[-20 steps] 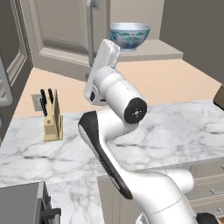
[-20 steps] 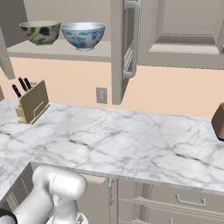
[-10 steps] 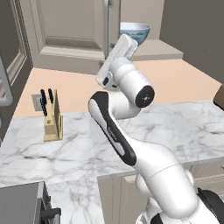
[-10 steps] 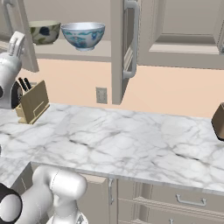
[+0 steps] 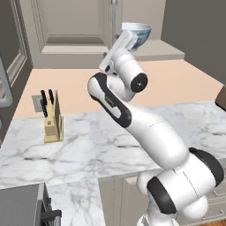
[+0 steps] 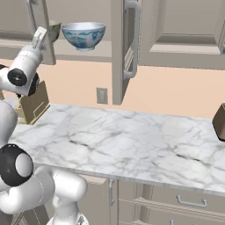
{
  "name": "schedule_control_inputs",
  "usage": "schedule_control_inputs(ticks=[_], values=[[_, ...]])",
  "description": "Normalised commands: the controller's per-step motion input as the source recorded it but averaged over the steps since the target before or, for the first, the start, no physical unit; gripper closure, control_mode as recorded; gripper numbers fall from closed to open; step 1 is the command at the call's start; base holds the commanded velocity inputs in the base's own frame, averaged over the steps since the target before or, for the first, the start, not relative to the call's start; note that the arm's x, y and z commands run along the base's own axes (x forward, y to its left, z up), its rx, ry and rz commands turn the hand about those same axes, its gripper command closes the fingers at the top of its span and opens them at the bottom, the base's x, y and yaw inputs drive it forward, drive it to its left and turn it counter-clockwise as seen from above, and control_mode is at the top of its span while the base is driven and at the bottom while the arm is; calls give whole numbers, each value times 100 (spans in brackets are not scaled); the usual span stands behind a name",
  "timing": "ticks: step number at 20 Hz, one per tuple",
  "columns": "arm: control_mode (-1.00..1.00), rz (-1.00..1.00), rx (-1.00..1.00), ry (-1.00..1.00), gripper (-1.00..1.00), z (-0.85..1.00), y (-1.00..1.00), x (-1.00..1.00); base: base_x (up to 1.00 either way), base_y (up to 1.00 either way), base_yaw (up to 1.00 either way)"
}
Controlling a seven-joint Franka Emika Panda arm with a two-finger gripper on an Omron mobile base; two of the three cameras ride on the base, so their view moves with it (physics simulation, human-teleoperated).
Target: Open the cabinet. Pick the bowls from the counter and place them in the cabinet. Then close the cabinet.
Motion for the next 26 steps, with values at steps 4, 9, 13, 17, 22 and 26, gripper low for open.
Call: schedule_control_inputs(ticks=[4,9,13,17,22,26], values=[[-100,-9,3,0,-100,-8,-16,100,0,0,0],[-100,-7,3,0,-100,-12,-7,100,0,0,0],[-100,-7,2,0,-100,-13,-6,100,0,0,0],[-100,-10,8,6,-100,2,-45,17,0,0,0],[-100,-6,17,2,-100,2,-80,-47,0,0,0],[-100,-3,21,0,-100,2,-74,-73,0,0,0]])
